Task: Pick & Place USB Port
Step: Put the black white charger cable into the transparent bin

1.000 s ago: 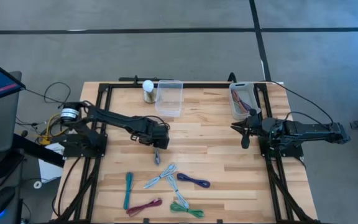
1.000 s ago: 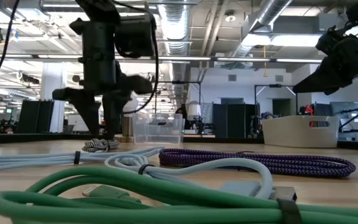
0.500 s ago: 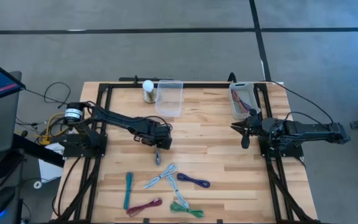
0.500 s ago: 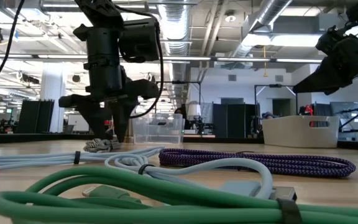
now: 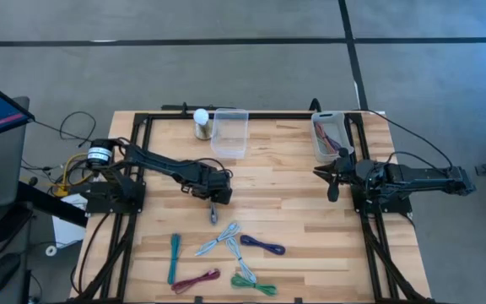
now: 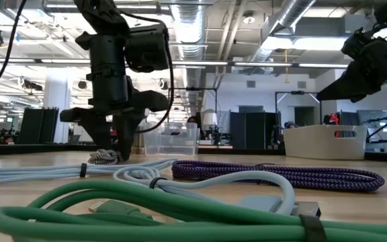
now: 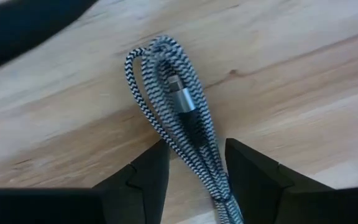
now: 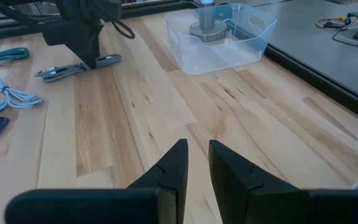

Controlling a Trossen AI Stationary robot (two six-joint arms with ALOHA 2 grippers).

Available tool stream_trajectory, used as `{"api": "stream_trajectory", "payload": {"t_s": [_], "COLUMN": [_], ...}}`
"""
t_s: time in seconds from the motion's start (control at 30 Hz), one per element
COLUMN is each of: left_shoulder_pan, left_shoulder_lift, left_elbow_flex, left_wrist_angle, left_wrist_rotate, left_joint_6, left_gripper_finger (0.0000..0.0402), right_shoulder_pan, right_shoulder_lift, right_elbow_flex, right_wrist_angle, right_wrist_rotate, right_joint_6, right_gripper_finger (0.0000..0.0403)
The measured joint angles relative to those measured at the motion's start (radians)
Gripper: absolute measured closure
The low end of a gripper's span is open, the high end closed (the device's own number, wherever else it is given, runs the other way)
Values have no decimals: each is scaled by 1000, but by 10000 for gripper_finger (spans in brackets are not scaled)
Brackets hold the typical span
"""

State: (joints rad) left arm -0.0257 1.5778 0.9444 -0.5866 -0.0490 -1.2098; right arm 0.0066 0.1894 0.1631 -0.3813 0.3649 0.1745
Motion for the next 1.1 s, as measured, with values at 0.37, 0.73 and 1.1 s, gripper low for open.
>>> {"api": "stream_trajectory", "payload": {"t_s": [0.37,0.73,1.1], "left_shoulder_pan": [1,1,31], "left_shoulder_lift": [-7,-16,-204], "left_elbow_flex": [-41,-42,-46], "left_wrist_angle": [45,58,109], "left_wrist_rotate": [4,3,-122], "left_joint_6": [2,28,105], "left_gripper_finger": [283,378,384], "right_shoulder_pan": [0,0,0], "right_shoulder_lift": [0,0,0], "right_elbow_flex": [0,0,0], "right_wrist_angle": [-1,-1,-1], "right_wrist_rotate": [1,2,2], "right_joint_6": [0,0,0], "right_gripper_finger": [345,345,345]}}
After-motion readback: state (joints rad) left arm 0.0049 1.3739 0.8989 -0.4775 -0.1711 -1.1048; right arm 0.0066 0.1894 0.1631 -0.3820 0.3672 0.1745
